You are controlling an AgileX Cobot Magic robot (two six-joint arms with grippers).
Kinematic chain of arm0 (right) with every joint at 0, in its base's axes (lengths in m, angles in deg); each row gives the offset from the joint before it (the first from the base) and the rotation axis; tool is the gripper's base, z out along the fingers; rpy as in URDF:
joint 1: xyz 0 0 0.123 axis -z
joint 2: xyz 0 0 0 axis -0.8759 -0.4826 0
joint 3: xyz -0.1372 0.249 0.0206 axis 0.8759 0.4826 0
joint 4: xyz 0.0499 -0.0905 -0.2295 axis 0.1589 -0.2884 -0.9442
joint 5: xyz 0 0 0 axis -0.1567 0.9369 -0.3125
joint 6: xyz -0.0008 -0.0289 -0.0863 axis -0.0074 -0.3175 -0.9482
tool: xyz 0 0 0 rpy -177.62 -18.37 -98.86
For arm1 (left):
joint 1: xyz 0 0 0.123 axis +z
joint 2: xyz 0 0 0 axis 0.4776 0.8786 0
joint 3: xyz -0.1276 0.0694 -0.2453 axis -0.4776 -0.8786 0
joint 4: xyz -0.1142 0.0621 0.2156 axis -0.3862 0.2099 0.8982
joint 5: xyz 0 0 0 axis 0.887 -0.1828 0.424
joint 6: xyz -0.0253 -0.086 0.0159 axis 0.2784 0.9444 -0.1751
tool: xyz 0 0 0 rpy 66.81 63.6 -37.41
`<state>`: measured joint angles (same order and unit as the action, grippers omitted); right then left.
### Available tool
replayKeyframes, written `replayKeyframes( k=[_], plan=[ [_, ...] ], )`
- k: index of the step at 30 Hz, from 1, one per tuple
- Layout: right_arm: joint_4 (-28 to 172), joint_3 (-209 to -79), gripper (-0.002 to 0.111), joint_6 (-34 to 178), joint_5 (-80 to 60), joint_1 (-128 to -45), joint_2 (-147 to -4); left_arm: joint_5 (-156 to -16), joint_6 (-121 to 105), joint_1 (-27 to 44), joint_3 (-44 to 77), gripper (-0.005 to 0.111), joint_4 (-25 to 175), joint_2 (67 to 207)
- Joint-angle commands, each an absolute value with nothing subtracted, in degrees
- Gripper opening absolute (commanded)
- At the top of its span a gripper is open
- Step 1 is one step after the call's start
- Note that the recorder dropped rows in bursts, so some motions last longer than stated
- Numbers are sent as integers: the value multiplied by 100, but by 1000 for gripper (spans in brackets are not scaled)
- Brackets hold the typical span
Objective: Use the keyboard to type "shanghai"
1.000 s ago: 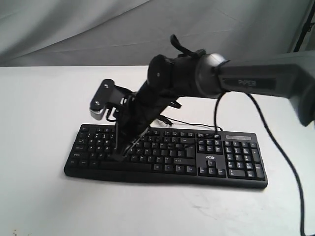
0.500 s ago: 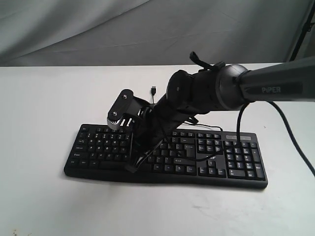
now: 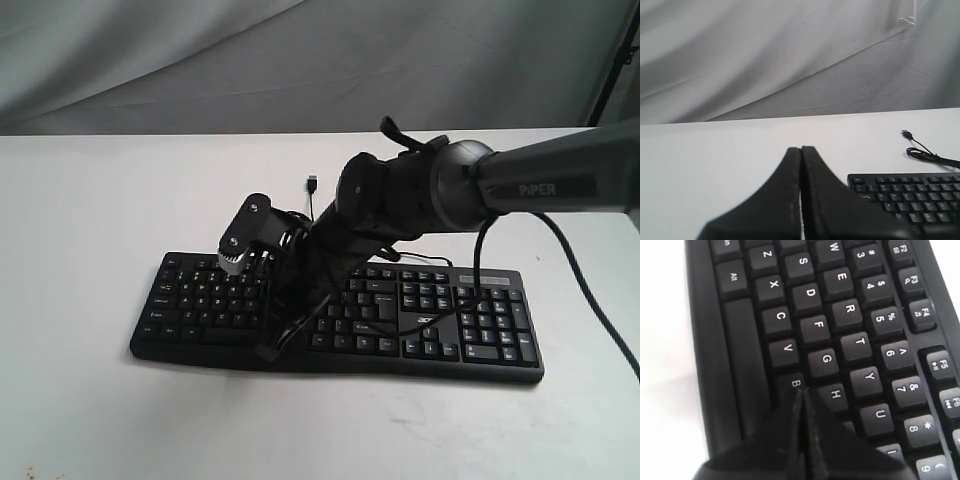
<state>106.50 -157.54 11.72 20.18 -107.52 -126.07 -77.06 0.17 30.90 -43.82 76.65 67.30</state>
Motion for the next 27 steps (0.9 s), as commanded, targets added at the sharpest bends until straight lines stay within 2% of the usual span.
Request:
replayKeyframes(
  k=[1,7,14,27],
  plan=[
    [10713,-15719,0,1126,2090,-10730,-12692,-7740,32,3053,-4392,0,7665,6716],
    [10667,-15824,0,1116,1820,-10799,-12370,-7740,32,3053,-4392,0,7665,6716],
    [10616,-16535,0,1116,2248,-10799,-12784,-7740,32,3053,-4392,0,7665,6716],
    [10605,-16549,0,1092,2091,-10799,-13029,-7740,32,3053,-4392,0,7665,6716]
  ],
)
